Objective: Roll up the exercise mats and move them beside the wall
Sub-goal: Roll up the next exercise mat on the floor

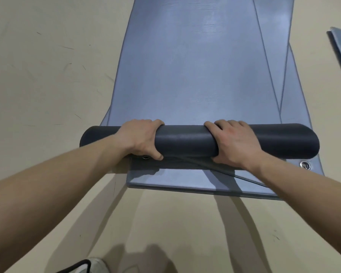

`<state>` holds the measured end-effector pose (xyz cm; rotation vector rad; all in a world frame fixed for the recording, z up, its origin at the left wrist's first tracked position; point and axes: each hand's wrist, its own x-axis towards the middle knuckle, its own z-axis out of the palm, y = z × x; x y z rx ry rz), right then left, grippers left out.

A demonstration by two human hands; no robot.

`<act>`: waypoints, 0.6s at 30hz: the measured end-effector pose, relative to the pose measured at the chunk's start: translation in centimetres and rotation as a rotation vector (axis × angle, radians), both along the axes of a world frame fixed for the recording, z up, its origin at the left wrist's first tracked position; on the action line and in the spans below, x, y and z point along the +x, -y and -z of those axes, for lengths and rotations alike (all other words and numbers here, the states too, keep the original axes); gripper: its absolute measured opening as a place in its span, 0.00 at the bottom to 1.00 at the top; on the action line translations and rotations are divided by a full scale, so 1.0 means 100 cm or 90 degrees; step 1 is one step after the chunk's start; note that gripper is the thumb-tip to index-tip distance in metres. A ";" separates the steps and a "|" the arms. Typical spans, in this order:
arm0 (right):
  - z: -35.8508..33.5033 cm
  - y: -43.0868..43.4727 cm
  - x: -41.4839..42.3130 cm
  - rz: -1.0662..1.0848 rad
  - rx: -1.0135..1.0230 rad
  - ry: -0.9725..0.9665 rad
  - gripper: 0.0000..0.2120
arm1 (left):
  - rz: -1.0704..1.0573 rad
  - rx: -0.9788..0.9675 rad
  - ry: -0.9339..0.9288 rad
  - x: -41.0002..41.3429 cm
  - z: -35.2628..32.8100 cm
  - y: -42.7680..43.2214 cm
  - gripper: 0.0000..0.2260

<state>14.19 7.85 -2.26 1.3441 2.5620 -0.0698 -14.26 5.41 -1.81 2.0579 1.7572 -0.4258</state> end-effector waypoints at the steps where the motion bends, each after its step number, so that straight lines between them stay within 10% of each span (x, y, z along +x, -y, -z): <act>1: -0.006 -0.008 -0.004 0.004 -0.024 -0.002 0.41 | -0.006 0.061 -0.022 0.001 0.004 0.008 0.44; 6: -0.052 -0.047 -0.017 0.040 -0.169 0.027 0.30 | -0.029 0.043 -0.003 -0.002 -0.019 -0.009 0.39; 10: -0.052 -0.036 -0.018 0.058 -0.360 0.056 0.41 | -0.027 -0.166 0.062 0.000 -0.015 -0.004 0.33; 15: -0.011 0.013 0.006 -0.037 0.030 -0.036 0.56 | -0.067 -0.197 0.109 -0.004 -0.010 -0.007 0.36; 18: 0.004 0.026 0.014 -0.049 0.021 0.011 0.63 | -0.043 -0.020 0.074 0.000 -0.003 0.015 0.44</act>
